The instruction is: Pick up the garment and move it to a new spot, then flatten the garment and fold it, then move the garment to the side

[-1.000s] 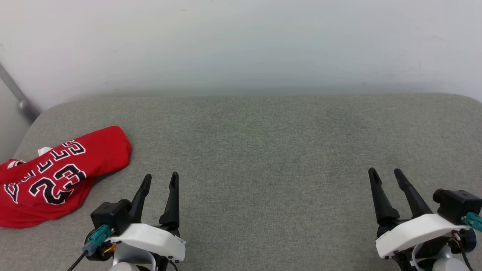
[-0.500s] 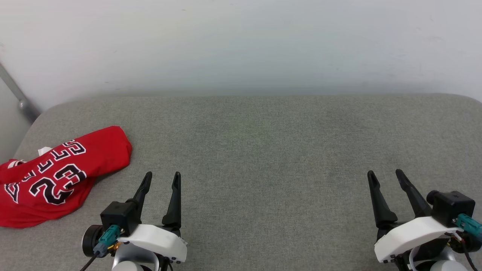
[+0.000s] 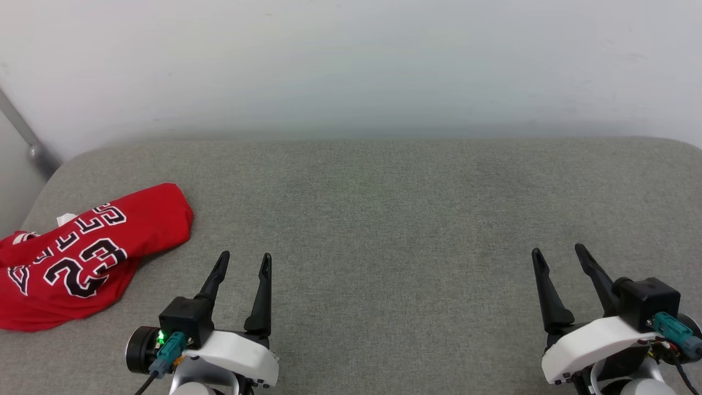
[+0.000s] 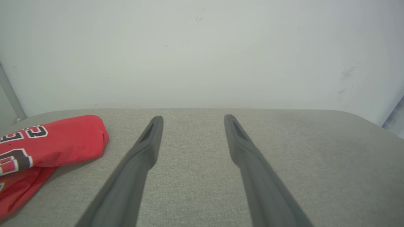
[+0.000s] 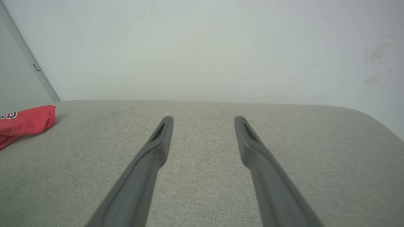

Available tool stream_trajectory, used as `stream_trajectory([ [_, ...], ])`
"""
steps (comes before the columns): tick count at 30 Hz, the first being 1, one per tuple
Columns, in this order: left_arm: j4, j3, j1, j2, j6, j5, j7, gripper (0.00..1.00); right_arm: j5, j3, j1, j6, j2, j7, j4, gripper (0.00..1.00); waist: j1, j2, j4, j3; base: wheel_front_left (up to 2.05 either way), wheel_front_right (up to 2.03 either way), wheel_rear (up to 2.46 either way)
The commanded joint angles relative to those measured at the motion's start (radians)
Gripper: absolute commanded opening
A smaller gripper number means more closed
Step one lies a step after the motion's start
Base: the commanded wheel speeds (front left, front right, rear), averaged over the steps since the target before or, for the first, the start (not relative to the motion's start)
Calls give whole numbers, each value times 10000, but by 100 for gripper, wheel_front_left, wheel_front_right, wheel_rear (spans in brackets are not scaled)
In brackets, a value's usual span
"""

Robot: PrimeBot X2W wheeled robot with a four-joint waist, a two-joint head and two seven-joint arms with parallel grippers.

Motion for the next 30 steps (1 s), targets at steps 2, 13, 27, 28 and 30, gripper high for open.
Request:
stream_trajectory([
  [2, 4, -2, -100, -1, 32, 333, -117, 100, -357, 32, -68, -3, 47, -97, -54, 100, 0, 0, 4, 3, 0, 0, 0],
  [13, 100, 30, -60, -112, -22, 674, -288, 100, -948, 15, -14, -3, 65, -259, -59, 100, 0, 0, 12, 0, 0, 0, 0],
  [27, 332, 113, -95, -214, 38, 582, -340, 100, -789, -67, 40, -3, 70, -402, 45, 100, 0, 0, 18, 10, 0, 0, 0],
  [28, 345, 109, -95, -216, 47, 581, -340, 100, -787, -64, 42, -3, 70, -408, 46, 100, 0, 0, 20, 9, 0, 0, 0],
  [30, 372, 110, -102, -217, 43, 574, -340, 100, -782, -69, 47, -3, 70, -416, 42, 100, 0, 0, 31, 9, 0, 0, 0],
])
